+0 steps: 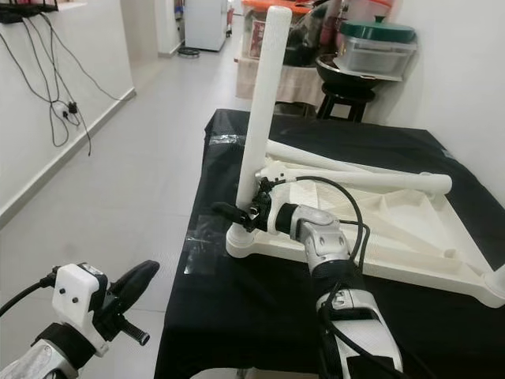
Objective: Building children table
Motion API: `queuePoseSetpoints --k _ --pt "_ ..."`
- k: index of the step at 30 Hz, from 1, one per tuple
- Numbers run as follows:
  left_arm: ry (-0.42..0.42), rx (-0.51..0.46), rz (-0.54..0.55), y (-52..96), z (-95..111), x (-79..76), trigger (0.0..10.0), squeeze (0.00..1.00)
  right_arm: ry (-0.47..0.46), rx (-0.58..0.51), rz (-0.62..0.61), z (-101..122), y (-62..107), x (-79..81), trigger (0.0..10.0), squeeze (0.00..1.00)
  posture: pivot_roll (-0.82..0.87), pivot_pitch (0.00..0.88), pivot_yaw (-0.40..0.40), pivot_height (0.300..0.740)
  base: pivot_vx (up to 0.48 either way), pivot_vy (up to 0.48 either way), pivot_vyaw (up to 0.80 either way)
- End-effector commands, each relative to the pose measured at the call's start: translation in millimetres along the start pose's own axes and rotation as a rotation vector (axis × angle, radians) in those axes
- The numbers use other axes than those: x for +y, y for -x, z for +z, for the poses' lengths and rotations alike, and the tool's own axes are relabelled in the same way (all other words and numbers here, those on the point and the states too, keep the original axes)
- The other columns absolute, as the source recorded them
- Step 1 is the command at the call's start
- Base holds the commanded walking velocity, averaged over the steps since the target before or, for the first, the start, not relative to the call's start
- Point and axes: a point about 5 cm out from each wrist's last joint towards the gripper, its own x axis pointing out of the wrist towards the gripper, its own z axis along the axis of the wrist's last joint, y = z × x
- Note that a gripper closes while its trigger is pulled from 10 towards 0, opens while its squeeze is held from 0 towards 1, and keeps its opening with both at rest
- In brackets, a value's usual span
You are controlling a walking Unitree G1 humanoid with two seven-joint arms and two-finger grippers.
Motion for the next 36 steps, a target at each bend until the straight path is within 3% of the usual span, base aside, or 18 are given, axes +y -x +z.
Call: queuePoseSetpoints --k 1,11,14,19,20,22,23,24,25,27,34,35,36 --pt "0.013 0.017 -0.008 0.5 -3.4 -1.8 10.0 0.00 -0.014 0.015 0.113 -0.5 -8.0 7.0 0.0 0.00 0.05 0.000 -0.100 0.740 0.000 0.000 0.00" --pt "0.015 0.015 -0.009 0.1 -3.7 -3.4 10.0 0.00 0.032 -0.011 0.066 1.2 -1.4 0.0 0.0 0.00 0.04 0.000 -0.094 0.740 0.000 0.000 0.00" --pt "0.016 0.015 -0.010 1.0 -3.4 -4.2 10.0 0.00 0.078 0.020 -0.120 -4.9 -0.5 -5.0 0.0 0.00 0.04 0.000 -0.101 0.740 0.000 0.000 0.00" --pt "0.015 0.015 -0.009 1.8 -3.0 -4.2 10.0 0.00 0.068 0.031 -0.209 -11.3 -3.1 -3.2 0.0 0.00 0.04 0.000 -0.107 0.740 0.000 0.000 0.00" --pt "0.015 0.015 -0.009 2.6 -2.5 -3.8 10.0 0.00 0.015 0.007 -0.485 -17.1 -4.2 -6.7 0.0 0.00 0.04 0.000 -0.106 0.740 0.000 0.000 0.00" --pt "0.015 0.015 -0.009 2.6 -2.5 -3.8 10.0 0.00 0.015 0.007 -0.485 -17.1 -4.2 -6.7 0.0 0.00 0.04 0.000 -0.106 0.740 0.000 0.000 0.00" --pt "0.014 0.015 -0.008 3.8 -1.5 -2.8 10.0 0.00 -0.073 -0.034 -0.780 -37.7 -7.9 26.7 0.0 0.00 0.03 0.000 -0.094 0.740 0.000 0.000 0.00" --pt "0.014 0.015 -0.008 3.8 -1.5 -2.8 10.0 0.00 -0.073 -0.034 -0.780 -37.7 -7.9 26.7 0.0 0.00 0.03 0.000 -0.094 0.740 0.000 0.000 0.00" --pt "0.015 0.016 -0.008 3.5 -1.5 -2.4 10.0 0.00 -0.086 -0.057 -0.855 -41.4 -6.1 36.5 0.0 0.00 0.03 0.000 -0.089 0.740 0.000 0.000 0.00" --pt "0.015 0.016 -0.009 3.2 -1.6 -2.2 10.0 0.00 -0.084 -0.073 -0.868 -42.3 -6.4 42.3 0.0 0.00 0.03 0.000 -0.089 0.740 0.000 0.000 0.00" --pt "0.015 0.013 -0.008 1.3 -2.0 -2.0 10.0 0.00 -0.074 -0.063 -0.869 -41.4 -8.2 39.4 0.0 0.00 0.02 0.000 -0.097 0.740 0.000 0.000 0.00" --pt "0.014 0.012 -0.007 1.0 -1.9 -1.8 10.0 0.00 -0.073 -0.042 -0.882 -41.7 -8.5 40.4 5.5 0.00 0.02 0.000 -0.098 0.740 0.000 0.000 0.00" --pt "0.014 0.012 -0.007 1.0 -1.9 -1.8 10.0 0.00 -0.073 -0.042 -0.882 -41.7 -8.5 40.4 5.5 0.00 0.02 0.000 -0.098 0.740 0.000 0.000 0.00"
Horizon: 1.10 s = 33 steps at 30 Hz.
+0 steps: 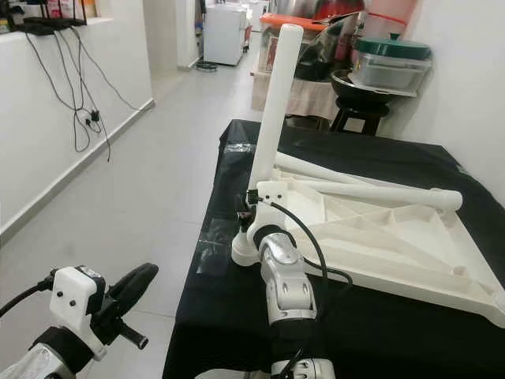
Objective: Building children table
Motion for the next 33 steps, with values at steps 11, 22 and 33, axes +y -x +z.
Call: queuePoseSetpoints --k 11,22,33 --pt "0.004 0.014 -0.005 -1.1 -2.2 0.2 10.0 0.00 0.054 -0.015 0.281 19.0 -12.3 -13.0 10.0 0.04 0.04 0.000 -0.101 0.740 0.000 0.000 0.00" --pt "0.004 0.017 -0.005 -0.9 -3.3 -0.1 10.0 0.00 0.127 0.062 0.803 22.8 -16.7 -24.9 10.0 0.00 0.06 0.000 -0.105 0.740 0.000 0.000 0.00" --pt "0.005 0.020 -0.007 -0.9 -3.7 -1.4 10.0 0.00 0.068 0.092 0.945 30.1 -22.3 -36.6 0.0 0.00 0.06 0.000 -0.102 0.740 0.000 0.000 0.00"
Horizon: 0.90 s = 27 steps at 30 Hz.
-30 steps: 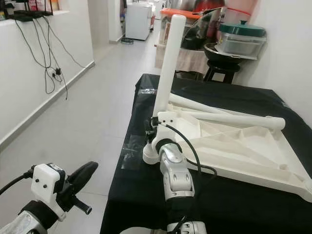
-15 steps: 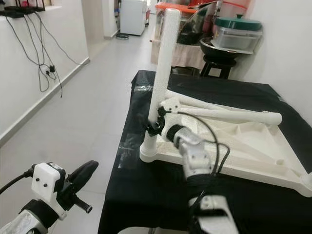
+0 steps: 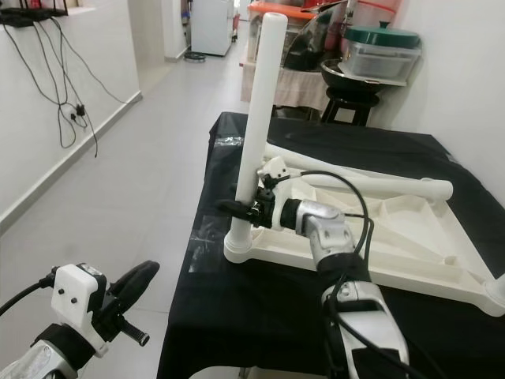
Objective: Building children table
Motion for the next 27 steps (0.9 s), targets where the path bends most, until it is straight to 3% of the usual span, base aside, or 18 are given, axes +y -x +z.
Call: queuePoseSetpoints --k 1,7,8,14,15,16,17,18,19,23,27 --pt "0.006 0.021 -0.005 0.3 -3.8 -1.8 10.0 0.00 -0.024 -0.010 0.059 -2.4 -5.2 4.4 0.0 0.00 0.06 0.000 -0.102 0.740 0.000 0.000 0.00" --pt "0.008 0.021 -0.007 0.3 -3.7 -3.2 10.0 0.00 0.034 0.002 -0.048 -6.0 2.4 -0.5 0.0 0.00 0.05 0.000 -0.098 0.740 0.000 0.000 0.00" --pt "0.009 0.020 -0.006 0.8 -3.3 -3.5 10.0 0.00 0.018 0.015 -0.108 -10.0 4.2 -0.8 0.0 0.00 0.05 0.000 -0.100 0.740 0.000 0.000 0.00" --pt "0.009 0.020 -0.006 1.4 -2.9 -3.6 10.0 0.00 0.009 0.031 -0.163 -14.4 5.3 -0.2 0.0 0.00 0.05 0.000 -0.103 0.740 0.000 0.000 0.00" --pt "0.009 0.019 -0.006 2.7 -1.6 -2.7 10.0 0.00 -0.028 0.005 -0.610 -24.2 0.1 2.8 0.0 0.00 0.01 0.015 -0.107 0.740 0.000 0.000 0.00" --pt "0.009 0.019 -0.006 2.7 -1.6 -2.7 10.0 0.00 -0.028 0.005 -0.610 -24.2 0.1 2.8 0.0 0.00 0.01 0.015 -0.107 0.740 0.000 0.000 0.00" --pt "0.009 0.019 -0.005 2.9 -1.2 -2.5 10.0 0.00 -0.045 -0.013 -0.837 -34.9 -2.0 21.6 0.0 0.00 0.04 0.005 -0.101 0.740 0.000 0.000 0.00" --pt "0.009 0.019 -0.005 2.9 -1.2 -2.5 10.0 0.00 -0.045 -0.013 -0.837 -34.9 -2.0 21.6 0.0 0.00 0.04 0.005 -0.101 0.740 0.000 0.000 0.00" --pt "0.009 0.020 -0.005 2.8 -1.4 -3.0 10.0 0.00 -0.038 -0.028 -0.950 -39.6 -0.6 32.9 0.0 0.00 0.03 0.003 -0.099 0.740 0.000 0.000 0.00" --pt "0.010 0.018 -0.008 1.8 -1.5 -3.6 10.0 0.00 -0.050 -0.037 -0.979 -41.0 -0.8 36.0 0.0 0.00 0.03 0.000 -0.111 0.740 0.000 0.000 0.00" --pt "0.010 0.013 -0.007 -0.2 -2.0 -5.5 10.0 0.00 -0.058 -0.039 -0.927 -42.0 -2.5 31.5 0.0 0.00 0.02 0.000 -0.121 0.740 0.000 0.000 0.00"
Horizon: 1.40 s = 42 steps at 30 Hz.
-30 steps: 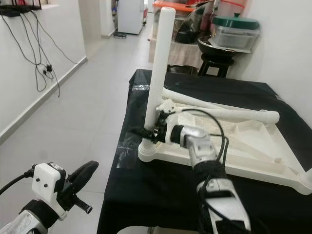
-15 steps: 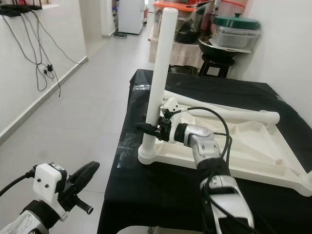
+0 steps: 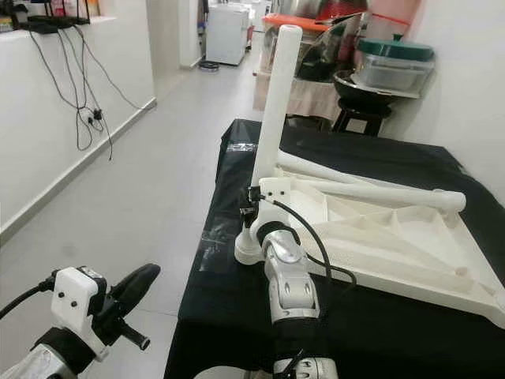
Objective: Building children table
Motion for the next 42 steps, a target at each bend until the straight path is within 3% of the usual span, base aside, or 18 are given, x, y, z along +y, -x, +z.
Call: queuePoseSetpoints --k 1,2,3,5,6,7,8,9,10,13,14,15,17,18,23,30,31,42 --pt "0.002 0.009 -0.003 -2.0 -1.9 -2.3 10.0 0.00 0.018 0.083 -0.048 -17.1 2.9 -16.7 0.0 0.00 0.02 0.000 -0.121 0.740 0.000 0.000 0.00" --pt "0.002 0.006 -0.001 -2.8 -2.0 -2.5 10.0 0.00 0.030 0.097 -0.051 -17.3 2.2 -16.9 2.2 0.00 0.02 0.000 -0.120 0.740 0.000 0.000 0.00" --pt "0.003 0.004 0.000 -3.0 -2.2 -2.8 10.0 0.00 0.025 0.110 -0.062 -16.5 2.7 -15.9 10.0 0.00 0.02 0.000 -0.117 0.740 0.000 0.000 0.00" --pt "0.004 0.003 0.000 -3.2 -2.4 -2.8 10.0 0.00 0.016 0.106 -0.048 -13.6 1.7 -15.0 10.0 0.00 0.02 0.000 -0.116 0.740 0.000 0.000 0.00" --pt "0.004 0.003 -0.001 -3.1 -2.4 -2.6 10.0 0.00 0.011 0.096 -0.041 -10.2 0.2 -16.1 10.0 0.45 0.02 0.000 -0.116 0.740 0.000 0.000 0.00" --pt "0.004 0.003 -0.001 -3.1 -2.4 -2.6 10.0 0.00 0.011 0.096 -0.041 -10.2 0.2 -16.1 10.0 0.45 0.02 0.000 -0.116 0.740 0.000 0.000 0.00" --pt "0.004 0.003 -0.001 -3.3 -2.3 -2.5 10.0 0.00 0.009 0.086 -0.035 -5.8 -1.2 -17.8 10.0 1.00 0.02 0.000 -0.117 0.740 0.000 0.000 0.00" --pt "0.004 0.003 -0.001 -3.3 -2.3 -2.5 10.0 0.00 0.009 0.086 -0.035 -5.8 -1.2 -17.8 10.0 1.00 0.02 0.000 -0.117 0.740 0.000 0.000 0.00" --pt "0.002 0.004 0.001 -3.7 -2.2 -1.6 10.0 0.00 0.016 0.079 0.138 2.4 -12.7 -20.5 10.0 1.00 0.03 0.000 -0.113 0.740 0.000 0.000 0.00" --pt "0.002 0.004 0.001 -3.7 -2.2 -1.6 10.0 0.00 0.016 0.079 0.138 2.4 -12.7 -20.5 10.0 1.00 0.03 0.000 -0.113 0.740 0.000 0.000 0.00" --pt "0.001 0.004 0.002 -3.8 -2.3 -1.0 10.0 0.00 0.022 0.075 0.276 6.3 -17.5 -20.9 10.0 1.00 0.03 0.000 -0.111 0.740 0.000 0.000 0.00" --pt "0.001 0.005 0.002 -3.9 -2.4 -0.5 10.0 0.00 -0.005 0.090 0.431 7.5 -19.4 -21.3 10.0 0.07 0.02 0.000 -0.109 0.740 0.000 0.000 0.00" --pt "0.001 0.005 0.002 -3.9 -2.4 -0.5 10.0 0.00 -0.005 0.090 0.431 7.5 -19.4 -21.3 10.0 0.07 0.02 0.000 -0.109 0.740 0.000 0.000 0.00" --pt "0.002 0.006 0.002 -3.9 -2.5 -0.3 10.0 0.00 -0.037 0.103 0.567 8.0 -18.1 -20.3 10.0 0.07 0.02 0.000 -0.109 0.740 0.000 0.000 0.00" --pt "0.001 0.008 0.003 -3.8 -3.0 0.1 10.0 0.00 -0.097 0.153 0.816 11.4 -18.0 -23.3 10.0 0.00 0.04 0.000 -0.111 0.740 0.000 0.000 0.00" --pt "0.001 0.010 0.004 -3.9 -3.3 0.5 10.0 0.00 -0.150 0.179 0.823 16.1 -23.3 -31.5 10.0 0.00 0.04 0.000 -0.111 0.740 0.000 0.000 0.00" --pt "0.001 0.010 0.004 -3.9 -3.3 0.6 10.0 0.00 -0.149 0.183 0.831 16.1 -23.0 -31.5 0.0 0.00 0.04 0.000 -0.111 0.740 0.000 0.000 0.00" --pt "0.002 0.010 0.003 -3.4 -3.4 0.5 10.0 0.00 -0.048 0.114 0.730 19.0 -25.4 -42.4 0.0 0.00 0.03 0.000 -0.104 0.740 0.000 0.000 0.00"
